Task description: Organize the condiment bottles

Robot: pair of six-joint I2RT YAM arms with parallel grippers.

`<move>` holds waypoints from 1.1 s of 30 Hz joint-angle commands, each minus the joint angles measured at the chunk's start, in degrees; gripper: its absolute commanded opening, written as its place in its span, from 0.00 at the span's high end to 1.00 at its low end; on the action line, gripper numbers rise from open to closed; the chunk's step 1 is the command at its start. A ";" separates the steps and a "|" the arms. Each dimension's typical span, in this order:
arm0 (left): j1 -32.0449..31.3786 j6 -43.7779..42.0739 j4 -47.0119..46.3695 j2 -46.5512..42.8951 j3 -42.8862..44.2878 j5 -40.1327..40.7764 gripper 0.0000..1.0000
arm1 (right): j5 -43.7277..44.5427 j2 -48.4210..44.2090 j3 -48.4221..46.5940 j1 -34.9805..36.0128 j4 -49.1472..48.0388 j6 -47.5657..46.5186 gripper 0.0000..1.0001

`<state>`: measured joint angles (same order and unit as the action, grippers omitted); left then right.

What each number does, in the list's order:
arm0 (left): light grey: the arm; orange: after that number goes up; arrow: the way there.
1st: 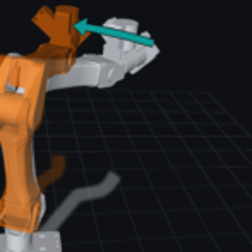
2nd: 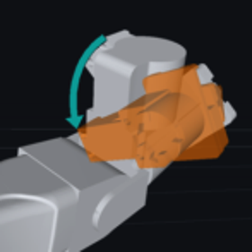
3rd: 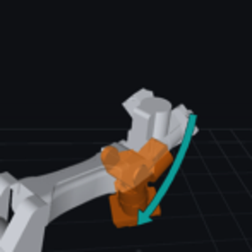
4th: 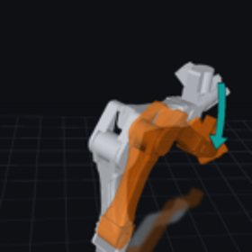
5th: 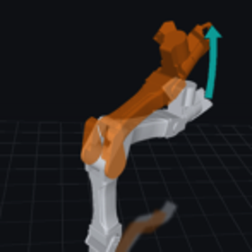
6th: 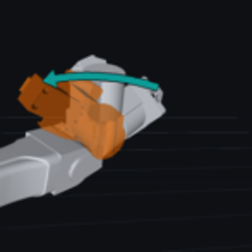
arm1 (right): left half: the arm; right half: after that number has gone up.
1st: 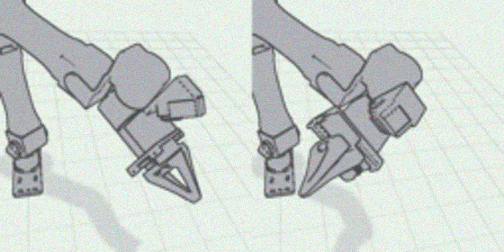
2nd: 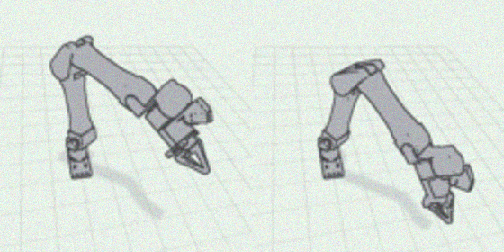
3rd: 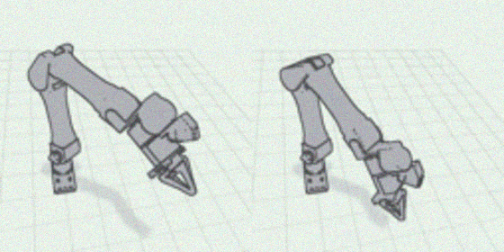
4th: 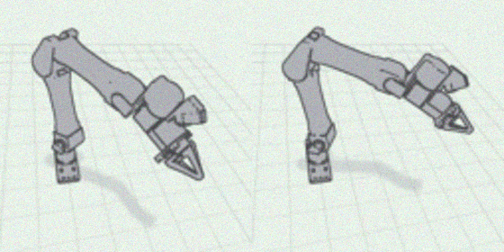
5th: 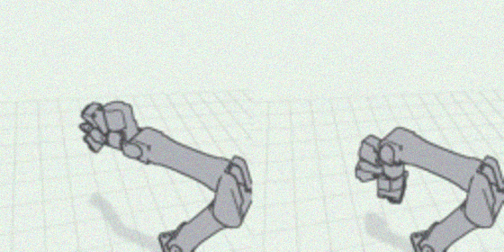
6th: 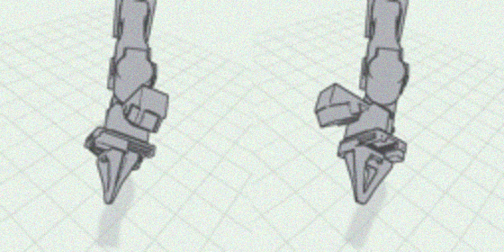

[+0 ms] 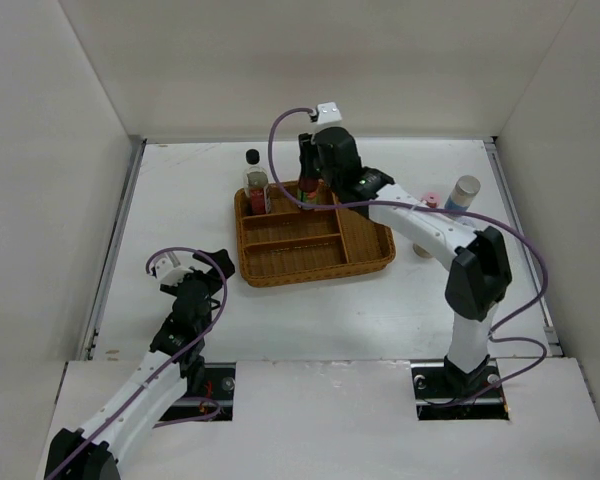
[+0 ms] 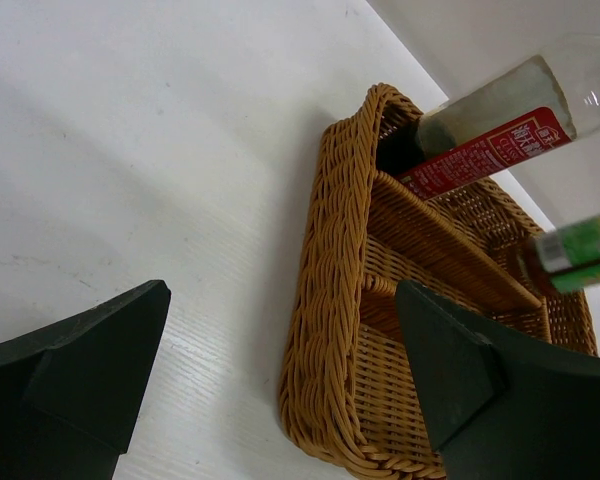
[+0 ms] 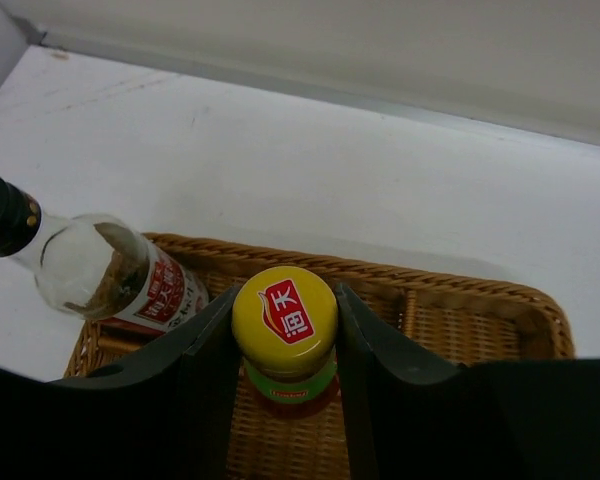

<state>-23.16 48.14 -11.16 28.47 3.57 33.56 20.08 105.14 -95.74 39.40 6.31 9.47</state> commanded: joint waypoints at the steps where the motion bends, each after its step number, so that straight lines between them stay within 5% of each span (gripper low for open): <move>1: 0.09 -0.42 -2.29 -0.17 -0.85 -0.69 0.00 | -0.74 0.75 -8.84 1.95 -7.80 0.98 0.74; 21: -0.17 -0.42 -2.82 0.09 -1.03 -0.78 0.00 | -0.04 12.54 -9.99 5.12 -9.29 2.74 0.73; 33: -0.09 -0.42 -3.26 0.62 -1.11 -0.78 0.00 | 0.67 12.02 -12.87 4.86 -10.09 3.27 0.73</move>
<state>-23.29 48.14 -11.40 28.56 3.33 33.10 20.84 117.93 -104.25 43.59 -1.04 10.98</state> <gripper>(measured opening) 0.997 0.458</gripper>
